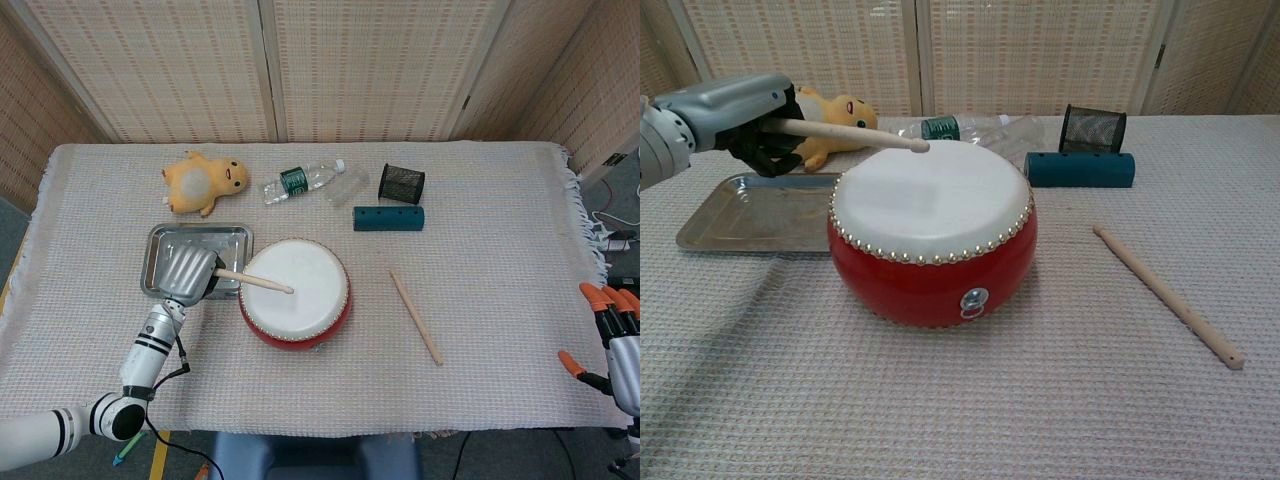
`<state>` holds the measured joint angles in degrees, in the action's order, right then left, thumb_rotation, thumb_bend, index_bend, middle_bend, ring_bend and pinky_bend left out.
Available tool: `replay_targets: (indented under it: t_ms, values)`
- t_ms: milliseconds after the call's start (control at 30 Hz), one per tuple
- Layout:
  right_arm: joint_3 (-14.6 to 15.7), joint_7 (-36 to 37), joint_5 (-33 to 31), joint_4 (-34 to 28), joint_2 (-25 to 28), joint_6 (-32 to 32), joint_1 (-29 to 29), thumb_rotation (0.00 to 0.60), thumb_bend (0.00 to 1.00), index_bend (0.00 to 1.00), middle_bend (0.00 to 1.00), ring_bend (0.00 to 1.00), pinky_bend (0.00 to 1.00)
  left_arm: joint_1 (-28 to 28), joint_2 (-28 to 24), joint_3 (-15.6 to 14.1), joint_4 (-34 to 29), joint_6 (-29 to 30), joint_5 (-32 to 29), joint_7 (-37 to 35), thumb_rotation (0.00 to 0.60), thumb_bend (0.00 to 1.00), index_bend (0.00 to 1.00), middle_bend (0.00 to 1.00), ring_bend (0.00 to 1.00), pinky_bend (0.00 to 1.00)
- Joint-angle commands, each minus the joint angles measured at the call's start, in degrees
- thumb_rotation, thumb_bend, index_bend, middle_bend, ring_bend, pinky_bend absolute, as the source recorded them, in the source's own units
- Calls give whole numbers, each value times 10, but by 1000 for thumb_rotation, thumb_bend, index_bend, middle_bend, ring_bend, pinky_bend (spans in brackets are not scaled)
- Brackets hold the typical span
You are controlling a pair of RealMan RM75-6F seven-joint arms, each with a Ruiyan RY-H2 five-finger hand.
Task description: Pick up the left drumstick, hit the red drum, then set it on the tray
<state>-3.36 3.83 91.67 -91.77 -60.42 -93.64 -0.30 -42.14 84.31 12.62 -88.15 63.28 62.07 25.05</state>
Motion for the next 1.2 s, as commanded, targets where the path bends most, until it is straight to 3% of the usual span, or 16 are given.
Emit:
replay_targets:
  t_ms: [33, 300, 467, 733, 833, 933, 1067, 1200]
  values:
    - [0, 0, 0, 1, 0, 0, 0, 600, 180, 0, 125, 0, 108, -8, 21, -25, 45, 3, 14, 64, 600, 865, 1000, 1000, 949, 1000]
    - [0, -1, 1, 0, 0, 1, 1, 600, 180, 0, 125, 0, 108, -5, 13, -13, 28, 19, 20, 58, 600, 864, 1000, 1000, 947, 1000]
    - [-1, 1, 0, 0, 0, 1, 1, 600, 179, 0, 125, 0, 108, 9, -13, 35, -34, 5, -23, -47, 600, 864, 1000, 1000, 947, 1000]
    - [-1, 3, -1, 3, -1, 3, 2, 600, 179, 0, 125, 0, 108, -11, 22, -32, 47, 21, 45, 84, 600, 863, 1000, 1000, 947, 1000]
    - [-1, 2, -1, 3, -1, 3, 2, 600, 180, 0, 125, 0, 108, -12, 32, -42, 65, 30, 61, 110, 600, 863, 1000, 1000, 946, 1000]
    - [-1, 1, -1, 2, 0, 1, 2, 600, 180, 0, 125, 0, 108, -6, 29, -29, 49, 31, 50, 84, 600, 863, 1000, 1000, 946, 1000]
    - [-1, 1, -1, 1, 0, 1, 1, 600, 180, 0, 125, 0, 108, 10, 15, 17, 2, 21, 5, -25, 600, 863, 1000, 1000, 947, 1000]
    - [0, 1, -1, 1, 0, -1, 0, 600, 180, 0, 125, 0, 108, 17, -13, 48, -16, -4, -37, -84, 600, 863, 1000, 1000, 946, 1000]
